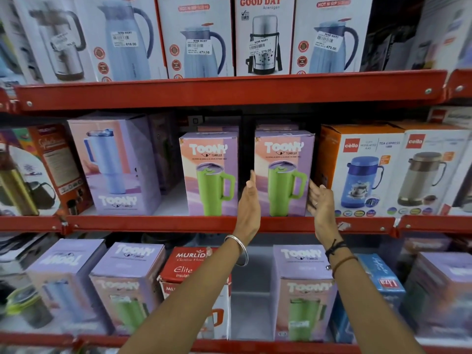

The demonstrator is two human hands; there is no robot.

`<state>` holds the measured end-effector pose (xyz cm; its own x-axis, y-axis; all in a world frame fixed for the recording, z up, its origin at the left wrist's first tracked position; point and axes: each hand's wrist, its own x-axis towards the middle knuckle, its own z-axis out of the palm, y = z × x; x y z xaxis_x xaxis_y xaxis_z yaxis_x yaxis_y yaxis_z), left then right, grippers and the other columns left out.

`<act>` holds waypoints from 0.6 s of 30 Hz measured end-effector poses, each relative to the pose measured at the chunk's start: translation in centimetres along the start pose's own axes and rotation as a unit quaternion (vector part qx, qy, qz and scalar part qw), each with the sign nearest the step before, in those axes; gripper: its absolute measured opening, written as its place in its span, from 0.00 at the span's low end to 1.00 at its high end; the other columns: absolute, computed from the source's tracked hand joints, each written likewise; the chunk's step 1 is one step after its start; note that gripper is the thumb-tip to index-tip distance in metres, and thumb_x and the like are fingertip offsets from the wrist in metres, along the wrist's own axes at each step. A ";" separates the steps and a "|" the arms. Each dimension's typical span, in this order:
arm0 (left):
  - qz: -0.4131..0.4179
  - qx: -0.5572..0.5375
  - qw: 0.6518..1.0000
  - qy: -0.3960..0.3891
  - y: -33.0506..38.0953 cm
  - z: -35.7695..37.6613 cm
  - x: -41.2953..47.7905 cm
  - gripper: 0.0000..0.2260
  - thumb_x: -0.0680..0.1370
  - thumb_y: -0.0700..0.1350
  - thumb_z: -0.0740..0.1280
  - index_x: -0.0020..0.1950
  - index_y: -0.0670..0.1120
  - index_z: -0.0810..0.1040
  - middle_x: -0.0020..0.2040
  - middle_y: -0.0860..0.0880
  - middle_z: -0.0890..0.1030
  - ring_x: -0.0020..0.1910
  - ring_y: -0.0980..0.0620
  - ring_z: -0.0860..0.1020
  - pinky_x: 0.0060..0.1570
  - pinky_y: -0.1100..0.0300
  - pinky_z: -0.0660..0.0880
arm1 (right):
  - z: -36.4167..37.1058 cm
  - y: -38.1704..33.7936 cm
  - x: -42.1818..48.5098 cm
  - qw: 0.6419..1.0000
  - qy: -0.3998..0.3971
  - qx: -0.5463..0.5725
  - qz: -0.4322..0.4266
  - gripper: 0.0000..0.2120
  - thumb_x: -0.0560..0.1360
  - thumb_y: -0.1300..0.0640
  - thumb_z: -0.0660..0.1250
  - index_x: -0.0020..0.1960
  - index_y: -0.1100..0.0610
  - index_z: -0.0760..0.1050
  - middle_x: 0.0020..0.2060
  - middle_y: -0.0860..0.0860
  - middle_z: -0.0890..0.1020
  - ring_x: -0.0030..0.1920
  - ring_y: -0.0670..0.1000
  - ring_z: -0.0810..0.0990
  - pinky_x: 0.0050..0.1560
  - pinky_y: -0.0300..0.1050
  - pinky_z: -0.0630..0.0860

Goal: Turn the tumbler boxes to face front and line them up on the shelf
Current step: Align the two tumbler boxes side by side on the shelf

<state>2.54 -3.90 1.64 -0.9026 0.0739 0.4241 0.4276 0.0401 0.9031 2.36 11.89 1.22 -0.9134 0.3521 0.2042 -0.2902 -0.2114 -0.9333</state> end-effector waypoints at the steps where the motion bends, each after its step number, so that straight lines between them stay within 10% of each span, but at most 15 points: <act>1: -0.001 0.003 1.000 -0.002 0.1 0.0 -0.2 0.46 0.64 0.79 0.43 0.77 0.55 0.52 0.73 0.62 0.52 0.72 0.65 0.50 0.71 0.64 0.46 | 0.0 -0.1 -0.3 1.000 0.000 -0.001 -0.001 0.24 0.81 0.51 0.43 0.72 0.57 0.65 0.71 0.54 0.69 0.70 0.54 0.68 0.67 0.48 0.65; 18: 0.013 0.061 0.997 -0.042 0.3 -0.8 -1.2 0.42 0.68 0.76 0.40 0.77 0.57 0.46 0.74 0.62 0.49 0.73 0.65 0.47 0.72 0.62 0.44 | 0.9 -1.8 -2.1 1.000 0.014 0.008 0.000 0.23 0.81 0.53 0.44 0.71 0.58 0.65 0.70 0.53 0.70 0.63 0.49 0.70 0.64 0.48 0.68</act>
<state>3.68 -4.73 1.45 -0.8856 0.1591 0.4364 0.4592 0.1578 0.8742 4.57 10.68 2.74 -0.9052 0.3778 0.1947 -0.2942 -0.2262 -0.9286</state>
